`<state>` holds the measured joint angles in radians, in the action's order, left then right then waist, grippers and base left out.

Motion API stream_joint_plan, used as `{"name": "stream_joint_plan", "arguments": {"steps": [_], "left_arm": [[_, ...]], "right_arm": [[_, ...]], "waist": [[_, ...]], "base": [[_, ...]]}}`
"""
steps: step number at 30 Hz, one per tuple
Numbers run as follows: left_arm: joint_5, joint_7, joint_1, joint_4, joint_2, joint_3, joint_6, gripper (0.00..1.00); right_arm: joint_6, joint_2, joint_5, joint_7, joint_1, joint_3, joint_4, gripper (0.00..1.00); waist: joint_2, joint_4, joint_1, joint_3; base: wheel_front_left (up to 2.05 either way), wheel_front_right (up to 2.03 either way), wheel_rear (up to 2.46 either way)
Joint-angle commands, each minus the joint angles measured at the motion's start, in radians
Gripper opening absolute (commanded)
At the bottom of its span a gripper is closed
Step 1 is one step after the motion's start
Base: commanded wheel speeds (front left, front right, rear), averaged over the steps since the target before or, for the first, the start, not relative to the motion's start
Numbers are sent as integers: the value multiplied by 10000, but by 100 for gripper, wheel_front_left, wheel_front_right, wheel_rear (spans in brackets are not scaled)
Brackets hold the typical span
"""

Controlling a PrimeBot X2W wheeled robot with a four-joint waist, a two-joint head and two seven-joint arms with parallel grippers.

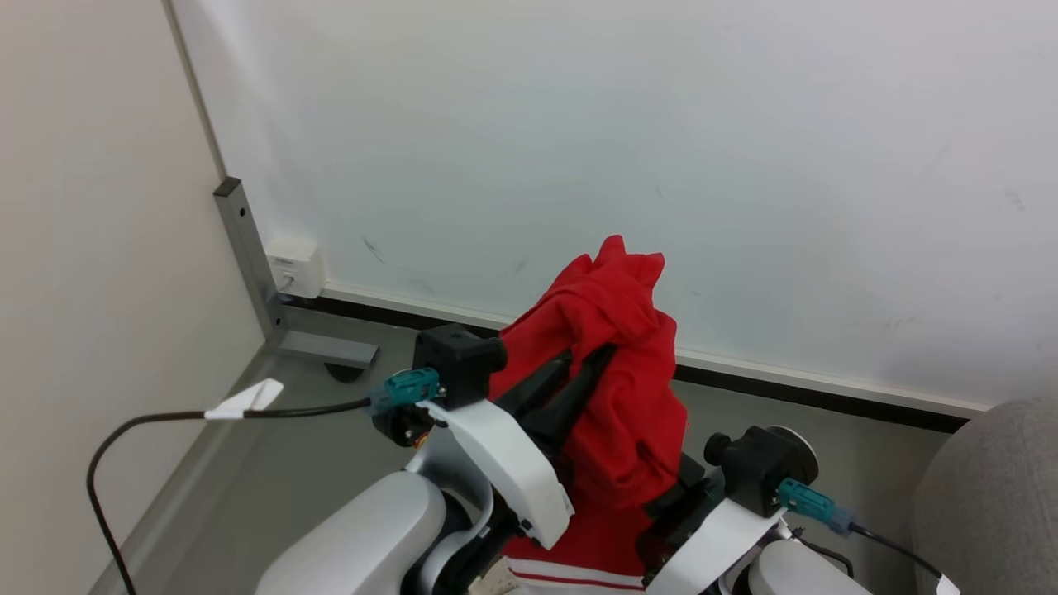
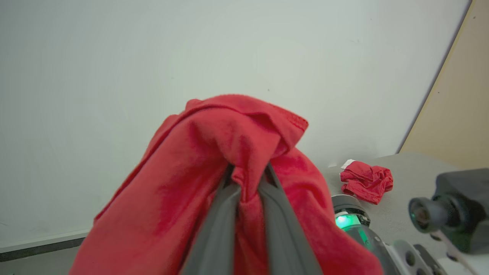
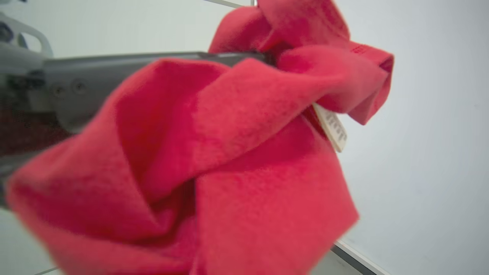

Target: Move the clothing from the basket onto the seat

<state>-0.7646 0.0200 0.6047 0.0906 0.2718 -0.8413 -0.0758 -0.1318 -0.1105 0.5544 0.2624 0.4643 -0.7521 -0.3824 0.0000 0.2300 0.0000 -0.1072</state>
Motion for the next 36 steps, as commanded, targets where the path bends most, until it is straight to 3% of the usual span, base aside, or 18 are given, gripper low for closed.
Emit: {"name": "stream_joint_plan", "arguments": {"steps": [1,6,7,8,9,13,22,28,36], "left_arm": [[-22,78,-144,6,111,77,-47,0],[-16,173,-220,-7,172,125,-144,3],[-29,172,-238,-4,176,139,-183,32],[-45,179,-270,4,190,156,-207,69],[-35,180,-291,-3,217,144,-210,100],[53,236,-295,-161,293,98,-171,100],[491,1131,-383,-740,350,120,-65,100],[604,1568,-565,-814,371,-9,31,100],[1122,1810,-745,-662,491,-459,131,100]], "right_arm": [[22,-141,105,34,-149,-9,121,0],[22,-319,244,34,-322,150,427,0],[22,-360,274,34,-377,191,501,0],[22,-394,288,33,-429,227,572,0],[22,-421,286,33,-452,264,641,0],[22,-524,266,33,-402,304,851,0],[22,-1176,106,34,-862,1649,1447,0],[22,-1796,-92,34,-1359,2528,1815,0],[22,-1963,-687,34,-1807,3618,2772,0]], "waist": [[0,-68,0,1],[0,-231,0,57],[0,-287,0,83],[0,-360,0,110],[0,-454,0,139],[0,-951,0,234],[0,-2263,0,515],[0,-3387,0,766],[0,-5079,0,1174]], "base": [[0,0,0],[0,0,0],[0,0,0],[0,0,0],[0,0,0],[0,0,0],[0,0,0],[0,0,0],[0,0,0]]}}
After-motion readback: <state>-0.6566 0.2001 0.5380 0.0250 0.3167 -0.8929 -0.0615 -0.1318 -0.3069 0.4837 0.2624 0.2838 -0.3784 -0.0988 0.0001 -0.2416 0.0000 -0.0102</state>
